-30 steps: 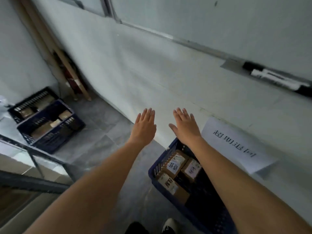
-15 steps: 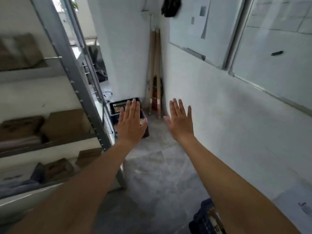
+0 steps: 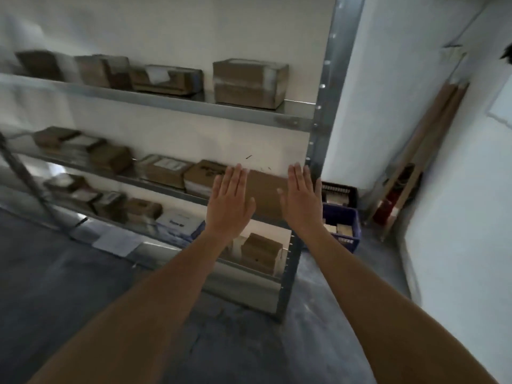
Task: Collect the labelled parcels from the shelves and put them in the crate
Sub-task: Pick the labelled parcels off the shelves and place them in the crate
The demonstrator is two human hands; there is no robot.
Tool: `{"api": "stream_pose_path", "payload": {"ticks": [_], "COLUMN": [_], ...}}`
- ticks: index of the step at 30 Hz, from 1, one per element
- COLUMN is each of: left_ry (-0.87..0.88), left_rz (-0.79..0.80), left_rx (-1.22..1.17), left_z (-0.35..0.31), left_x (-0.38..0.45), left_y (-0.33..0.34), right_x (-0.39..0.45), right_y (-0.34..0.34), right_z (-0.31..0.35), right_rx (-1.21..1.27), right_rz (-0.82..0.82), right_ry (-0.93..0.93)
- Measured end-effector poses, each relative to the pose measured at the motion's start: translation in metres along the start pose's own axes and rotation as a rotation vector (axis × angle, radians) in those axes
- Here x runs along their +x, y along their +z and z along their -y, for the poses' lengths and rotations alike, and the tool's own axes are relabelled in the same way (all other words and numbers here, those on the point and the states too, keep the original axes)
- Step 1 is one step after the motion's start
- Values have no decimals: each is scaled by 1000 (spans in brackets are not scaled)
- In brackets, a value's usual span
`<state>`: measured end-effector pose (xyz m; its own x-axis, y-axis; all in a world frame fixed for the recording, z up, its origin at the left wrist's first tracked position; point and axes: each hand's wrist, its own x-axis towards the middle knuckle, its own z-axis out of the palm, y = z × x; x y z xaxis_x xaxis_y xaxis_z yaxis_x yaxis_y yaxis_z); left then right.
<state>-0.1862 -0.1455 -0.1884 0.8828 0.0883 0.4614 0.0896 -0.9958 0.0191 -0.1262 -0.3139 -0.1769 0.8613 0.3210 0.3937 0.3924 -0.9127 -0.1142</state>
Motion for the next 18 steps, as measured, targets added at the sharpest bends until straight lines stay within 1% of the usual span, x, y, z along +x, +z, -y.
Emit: {"api": "stream_pose_path", "payload": {"ticks": [5, 12, 15, 18], "left_ry": [-136, -248, -329, -385], "left_rz": [1, -32, -55, -38], "left_rx": [107, 137, 149, 184], "left_z": [72, 154, 197, 246], "left_x": [28, 50, 47, 46], "left_y": [6, -5, -4, 1], "right_x": [67, 143, 163, 184], "right_y": [25, 65, 83, 105], "right_z": [61, 128, 169, 220], "right_rx": [17, 84, 116, 105], "right_rz": [24, 117, 163, 187], "right_ry": [-211, -346, -408, -465]}}
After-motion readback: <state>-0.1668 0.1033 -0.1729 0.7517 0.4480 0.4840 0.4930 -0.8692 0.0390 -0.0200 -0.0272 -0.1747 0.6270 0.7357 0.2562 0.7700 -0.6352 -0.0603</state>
